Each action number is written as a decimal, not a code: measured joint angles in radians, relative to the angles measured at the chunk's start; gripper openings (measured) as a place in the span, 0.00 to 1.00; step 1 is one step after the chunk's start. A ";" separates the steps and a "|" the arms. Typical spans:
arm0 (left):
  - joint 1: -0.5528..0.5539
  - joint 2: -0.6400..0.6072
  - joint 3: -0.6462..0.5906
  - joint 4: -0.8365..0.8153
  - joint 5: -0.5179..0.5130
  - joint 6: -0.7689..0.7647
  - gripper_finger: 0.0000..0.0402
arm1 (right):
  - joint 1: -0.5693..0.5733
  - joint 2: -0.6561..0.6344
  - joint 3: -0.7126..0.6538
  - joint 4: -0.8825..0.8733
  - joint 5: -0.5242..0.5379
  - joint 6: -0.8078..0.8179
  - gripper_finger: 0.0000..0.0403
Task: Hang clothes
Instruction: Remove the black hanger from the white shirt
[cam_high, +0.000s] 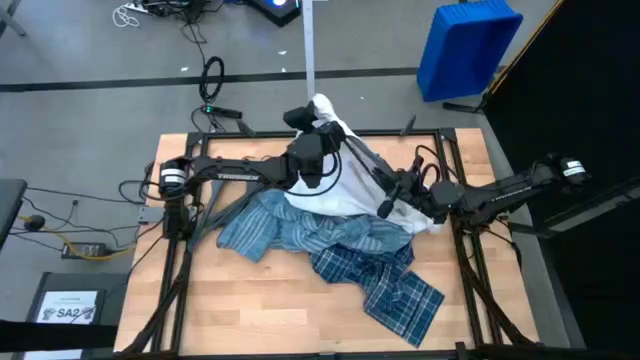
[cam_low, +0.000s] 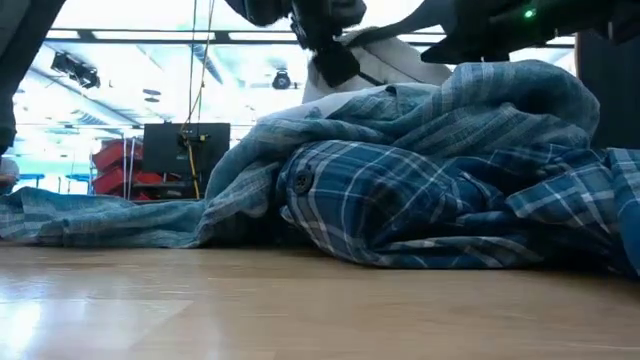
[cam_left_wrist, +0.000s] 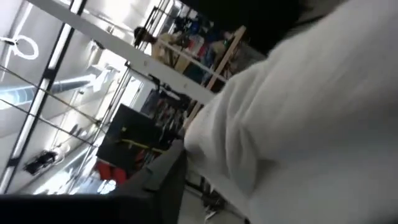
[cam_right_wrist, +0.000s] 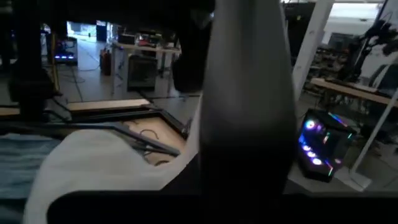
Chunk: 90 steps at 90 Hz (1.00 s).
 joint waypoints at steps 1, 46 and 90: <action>0.000 -0.004 0.000 -0.001 0.002 0.001 0.31 | 0.006 -0.001 0.000 -0.004 0.005 0.002 0.00; 0.086 -0.175 -0.006 -0.560 0.151 -0.393 0.01 | 0.123 -0.045 0.000 -0.054 0.042 0.078 0.00; 0.111 -0.301 -0.006 -1.101 1.266 -1.022 0.01 | 0.106 -0.104 -0.001 -0.035 0.090 0.013 0.00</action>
